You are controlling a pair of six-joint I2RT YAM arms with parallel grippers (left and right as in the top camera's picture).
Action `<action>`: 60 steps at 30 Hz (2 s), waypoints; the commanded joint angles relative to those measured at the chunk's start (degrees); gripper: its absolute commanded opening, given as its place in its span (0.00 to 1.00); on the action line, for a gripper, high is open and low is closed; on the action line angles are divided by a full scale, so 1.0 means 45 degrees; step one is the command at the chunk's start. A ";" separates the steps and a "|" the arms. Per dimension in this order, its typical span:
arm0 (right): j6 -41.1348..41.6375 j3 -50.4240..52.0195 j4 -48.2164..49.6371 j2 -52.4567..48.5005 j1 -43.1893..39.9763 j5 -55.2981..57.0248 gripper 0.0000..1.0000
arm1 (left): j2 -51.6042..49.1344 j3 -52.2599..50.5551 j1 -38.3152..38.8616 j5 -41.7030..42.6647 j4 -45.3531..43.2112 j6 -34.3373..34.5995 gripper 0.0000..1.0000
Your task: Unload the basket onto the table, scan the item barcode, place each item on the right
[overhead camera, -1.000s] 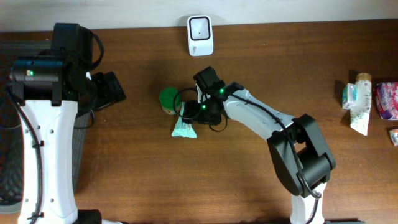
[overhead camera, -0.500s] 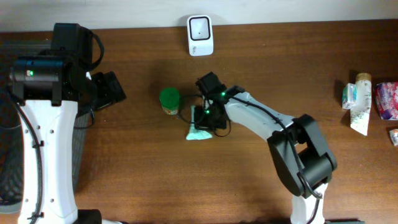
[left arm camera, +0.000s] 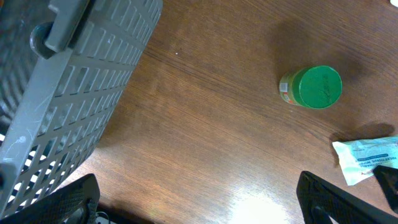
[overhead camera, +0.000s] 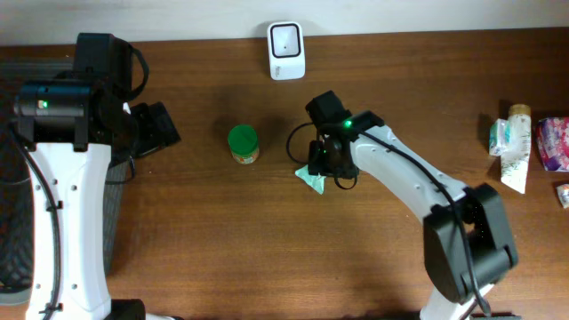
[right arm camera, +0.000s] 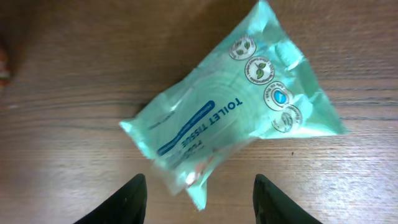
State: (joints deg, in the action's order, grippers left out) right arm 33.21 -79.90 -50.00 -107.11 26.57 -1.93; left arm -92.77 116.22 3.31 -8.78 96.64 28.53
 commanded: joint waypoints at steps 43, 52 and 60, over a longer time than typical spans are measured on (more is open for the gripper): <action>0.1404 0.0029 -0.0131 -0.2006 -0.0078 0.3215 0.49 | 0.0204 0.0136 -0.0049 -0.0005 0.0015 0.0160 0.99; 0.1724 0.0015 -0.0374 -0.1996 -0.0102 0.3580 0.26 | 0.0204 0.0136 -0.0049 -0.0005 0.0015 0.0160 0.99; -0.2225 -0.1336 -0.0160 -0.0835 -0.0102 -0.2793 0.19 | 0.0204 0.0136 -0.0049 0.0000 0.0019 0.0160 0.99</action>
State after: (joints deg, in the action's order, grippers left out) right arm 33.41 -83.05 -52.21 -114.80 26.11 1.80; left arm -92.77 116.22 3.31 -8.78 96.66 28.53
